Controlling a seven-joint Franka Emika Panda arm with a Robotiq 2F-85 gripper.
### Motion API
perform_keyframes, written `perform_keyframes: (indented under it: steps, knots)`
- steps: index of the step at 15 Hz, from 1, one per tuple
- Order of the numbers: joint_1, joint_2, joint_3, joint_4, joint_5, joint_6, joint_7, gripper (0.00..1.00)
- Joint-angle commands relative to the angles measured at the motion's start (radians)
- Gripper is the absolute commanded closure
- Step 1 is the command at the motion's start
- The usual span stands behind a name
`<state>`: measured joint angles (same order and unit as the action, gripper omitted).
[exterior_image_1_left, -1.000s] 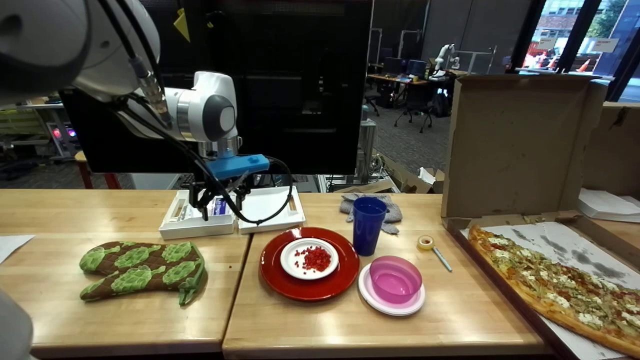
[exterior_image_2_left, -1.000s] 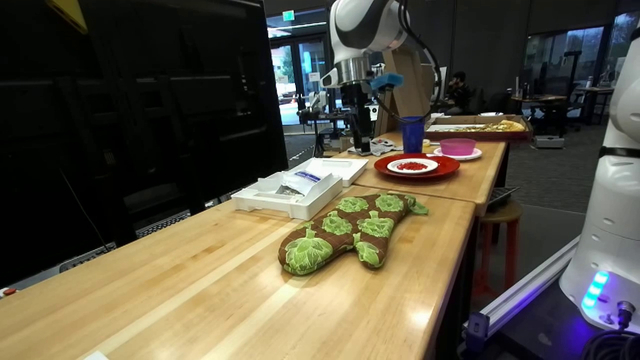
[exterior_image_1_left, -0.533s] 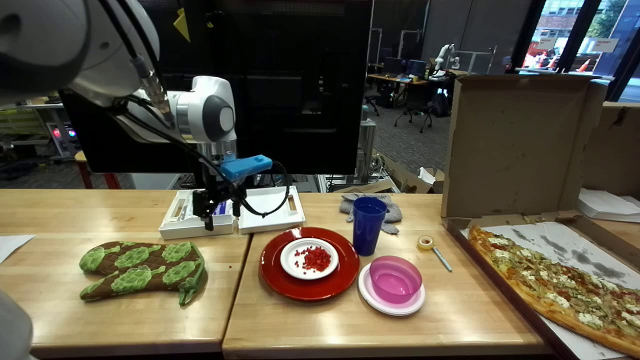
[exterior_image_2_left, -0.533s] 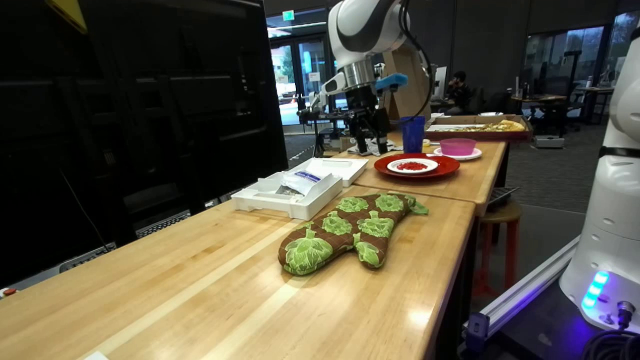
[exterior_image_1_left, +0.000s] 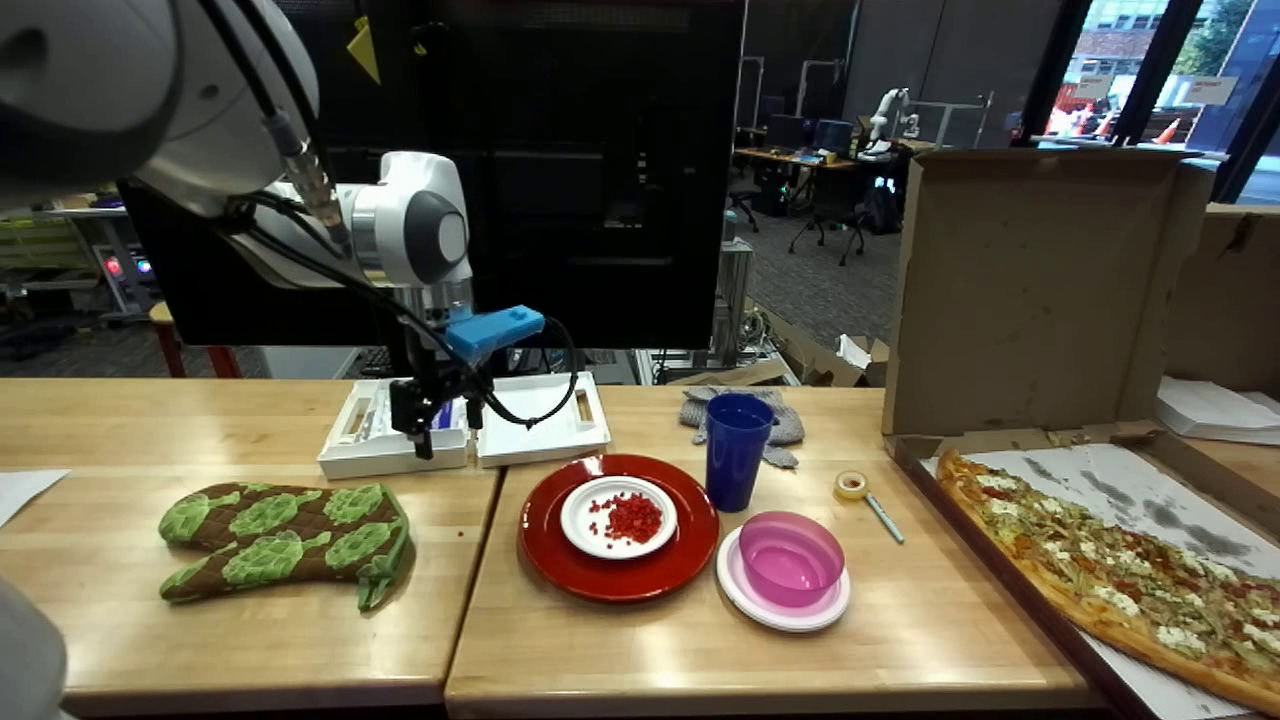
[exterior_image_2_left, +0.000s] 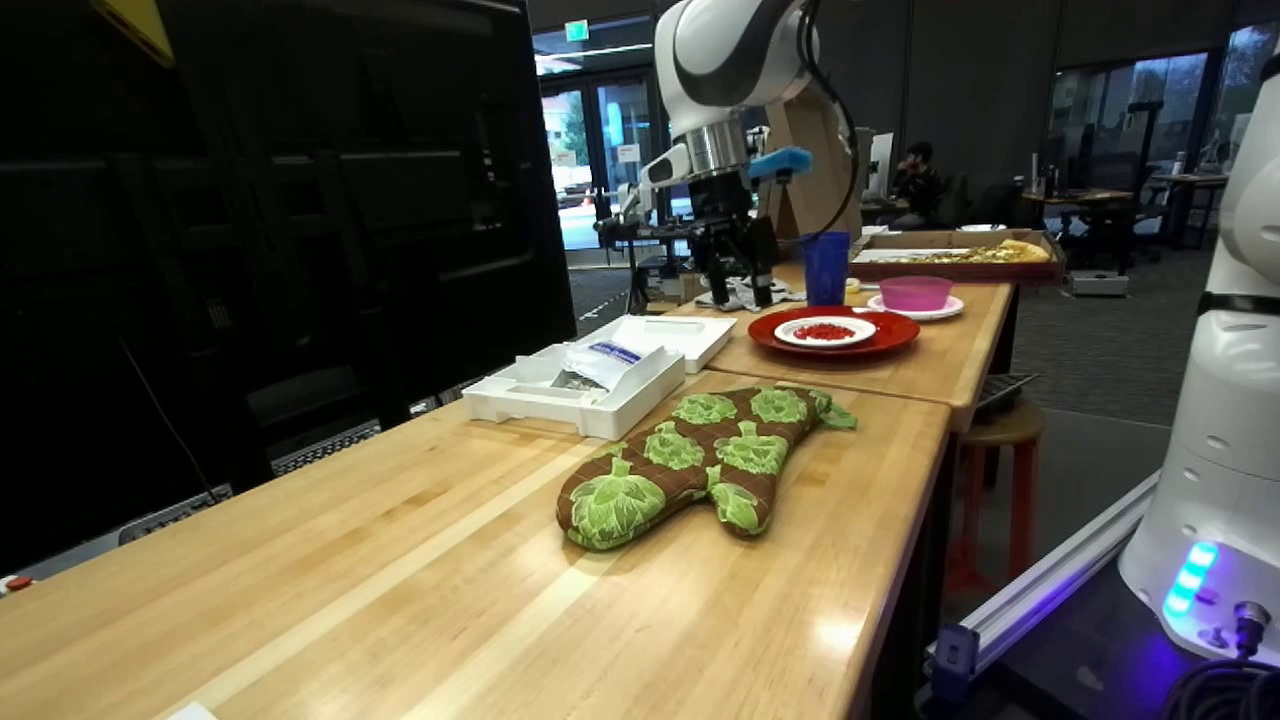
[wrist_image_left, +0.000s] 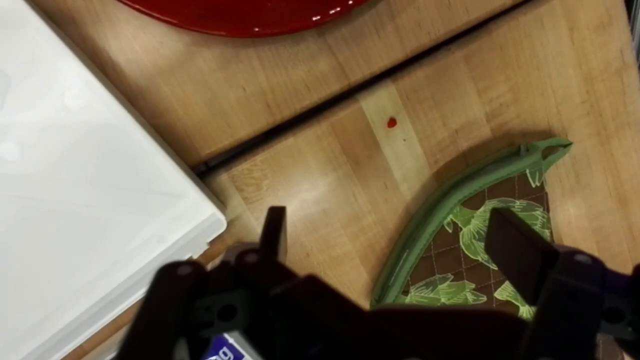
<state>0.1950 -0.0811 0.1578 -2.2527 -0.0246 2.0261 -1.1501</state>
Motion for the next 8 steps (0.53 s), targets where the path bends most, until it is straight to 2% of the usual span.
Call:
perform_keyframes:
  steps: [1, 8]
  knots:
    - [0.007, -0.016, 0.007, -0.027, -0.040, 0.079, -0.062, 0.00]
    - [0.021, 0.007, 0.014, -0.082, 0.006, 0.248, -0.322, 0.00]
